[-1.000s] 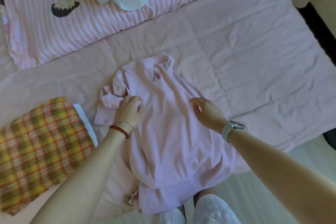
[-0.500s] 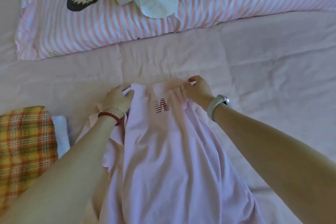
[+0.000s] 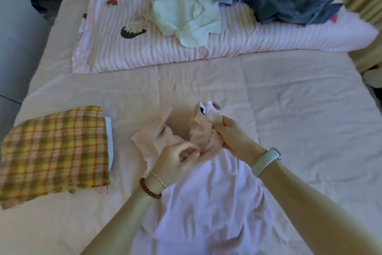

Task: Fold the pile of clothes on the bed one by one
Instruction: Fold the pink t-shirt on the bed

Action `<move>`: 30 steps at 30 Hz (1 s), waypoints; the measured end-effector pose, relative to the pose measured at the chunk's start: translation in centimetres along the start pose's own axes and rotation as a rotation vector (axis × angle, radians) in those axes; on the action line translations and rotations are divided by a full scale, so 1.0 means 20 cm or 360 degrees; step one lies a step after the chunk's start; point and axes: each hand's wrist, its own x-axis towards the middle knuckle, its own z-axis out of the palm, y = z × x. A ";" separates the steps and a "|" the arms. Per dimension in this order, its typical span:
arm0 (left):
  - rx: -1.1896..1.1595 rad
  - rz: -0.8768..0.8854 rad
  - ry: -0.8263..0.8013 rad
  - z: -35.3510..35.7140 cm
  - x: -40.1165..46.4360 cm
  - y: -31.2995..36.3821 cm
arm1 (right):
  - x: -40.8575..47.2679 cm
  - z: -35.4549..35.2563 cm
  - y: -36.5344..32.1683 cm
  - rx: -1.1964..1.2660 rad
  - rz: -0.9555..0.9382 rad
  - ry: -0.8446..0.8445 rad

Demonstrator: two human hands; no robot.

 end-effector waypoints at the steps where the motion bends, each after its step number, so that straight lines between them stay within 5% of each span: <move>1: 0.0000 0.0015 0.0028 -0.05 -0.03 0.06 | -0.09 -0.01 -0.03 -0.0078 -0.0072 0.0009; 4: 0.0051 0.0013 0.0109 -0.18 -0.13 0.26 | -0.45 -0.05 -0.15 -0.0418 -0.0255 -0.0079; 7: 0.0214 0.0093 -0.0088 -0.20 -0.23 0.45 | -0.88 -0.11 -0.30 -0.0861 -0.0379 -0.0226; 11: 0.0316 0.0177 -0.0463 -0.10 -0.33 0.73 | -1.38 -0.21 -0.40 -0.1200 -0.0495 -0.0016; 17: 0.0064 0.0012 -0.1084 0.21 -0.50 1.05 | -2.06 -0.40 -0.34 -0.1148 -0.0534 0.0249; 23: -0.0426 0.0182 -0.0932 0.41 -0.82 1.37 | -2.69 -0.65 -0.07 -0.0882 -0.0554 0.0494; 30: -0.0319 0.0722 -0.0395 0.63 -1.27 1.89 | -3.17 -0.85 0.40 -0.0702 -0.0733 0.0776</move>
